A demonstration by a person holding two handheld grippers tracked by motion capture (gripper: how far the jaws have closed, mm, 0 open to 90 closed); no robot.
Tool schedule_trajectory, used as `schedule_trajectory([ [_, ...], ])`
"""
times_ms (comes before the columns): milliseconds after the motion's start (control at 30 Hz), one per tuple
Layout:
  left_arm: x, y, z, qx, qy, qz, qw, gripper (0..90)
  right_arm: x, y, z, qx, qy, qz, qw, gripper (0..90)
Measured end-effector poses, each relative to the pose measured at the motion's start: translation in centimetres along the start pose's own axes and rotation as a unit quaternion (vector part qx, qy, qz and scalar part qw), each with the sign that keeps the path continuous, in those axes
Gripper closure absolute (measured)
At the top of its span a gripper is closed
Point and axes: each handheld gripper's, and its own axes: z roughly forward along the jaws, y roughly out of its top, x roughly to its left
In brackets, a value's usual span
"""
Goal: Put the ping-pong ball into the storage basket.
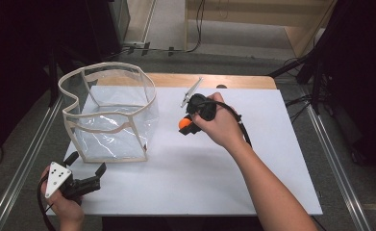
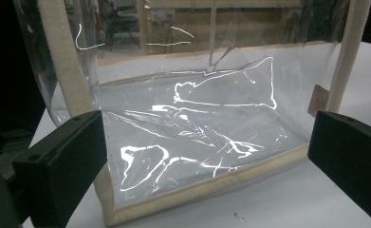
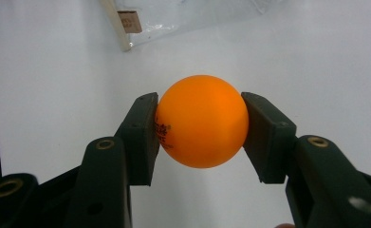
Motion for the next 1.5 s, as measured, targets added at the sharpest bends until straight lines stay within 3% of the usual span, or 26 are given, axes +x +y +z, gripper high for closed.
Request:
schedule_trajectory([
  [867, 0.0, 0.0, 0.0, 0.000, -0.001, 0.000, 1.0000, 0.0, 0.5, 2.6, -1.4, 0.003, -0.002, -0.022, 0.9997, 48.0],
  [1500, 0.0, 0.0, 0.1, 0.000, -0.003, 0.000, 1.0000, 0.0, 0.8, 4.1, -2.5, -0.010, -0.003, -0.036, 0.9993, 48.0],
])
